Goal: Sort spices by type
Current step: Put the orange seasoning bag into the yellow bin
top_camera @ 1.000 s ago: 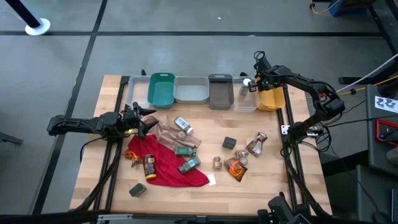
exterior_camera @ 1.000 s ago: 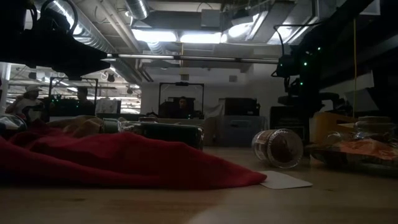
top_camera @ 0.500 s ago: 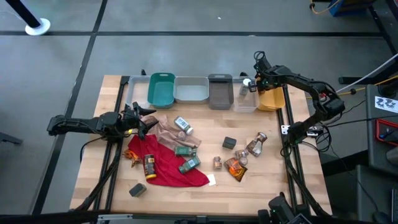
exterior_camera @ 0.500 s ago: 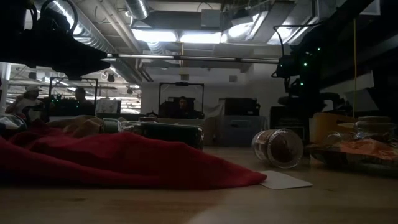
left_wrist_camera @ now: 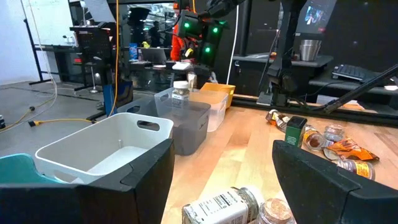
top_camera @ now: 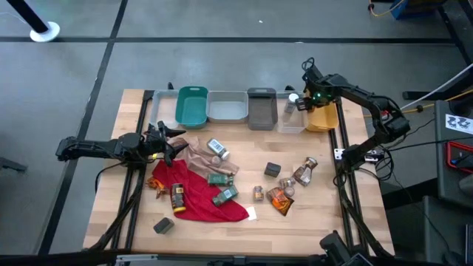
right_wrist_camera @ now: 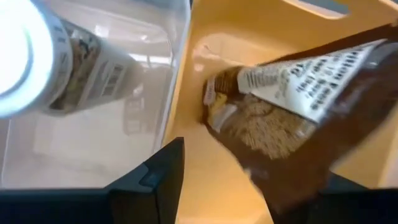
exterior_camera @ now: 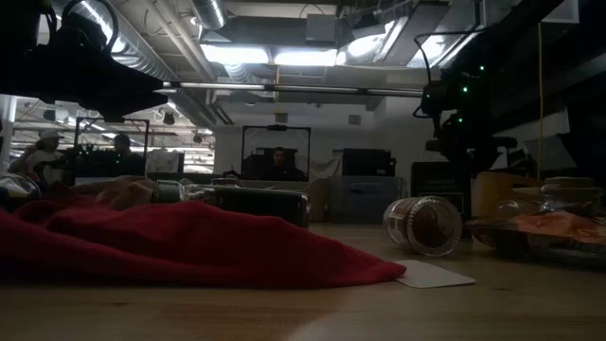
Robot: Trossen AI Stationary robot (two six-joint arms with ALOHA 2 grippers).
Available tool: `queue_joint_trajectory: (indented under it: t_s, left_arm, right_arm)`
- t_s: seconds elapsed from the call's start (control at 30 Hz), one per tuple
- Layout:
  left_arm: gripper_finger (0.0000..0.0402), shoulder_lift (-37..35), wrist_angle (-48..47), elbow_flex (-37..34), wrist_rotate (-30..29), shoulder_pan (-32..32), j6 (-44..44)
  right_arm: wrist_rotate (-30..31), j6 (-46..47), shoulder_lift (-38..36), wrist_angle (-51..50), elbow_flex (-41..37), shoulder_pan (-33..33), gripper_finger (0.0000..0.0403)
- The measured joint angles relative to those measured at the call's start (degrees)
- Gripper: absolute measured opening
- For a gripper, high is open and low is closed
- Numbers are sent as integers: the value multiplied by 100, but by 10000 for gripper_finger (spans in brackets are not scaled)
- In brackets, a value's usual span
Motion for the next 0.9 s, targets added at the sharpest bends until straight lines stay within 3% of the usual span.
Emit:
queue_joint_trajectory:
  t_s: [0.3, 0.53, 0.7, 0.9]
  left_arm:
    - [255, 0, -2, 1, 0, 1, 2]
    - [255, 0, -2, 2, 2, 0, 0]
    - [255, 0, -2, 1, 0, 1, 1]
    - [255, 0, -2, 0, 0, 0, 0]
  right_arm:
    - [-10, 9, -4, -1126, 767, 4, 189]
    - [-454, 12, -7, -2130, 1260, 47, 189]
    - [-450, 16, -57, -2635, 1402, 419, 189]
    - [-436, 21, -265, -2801, 1415, 1298, 189]
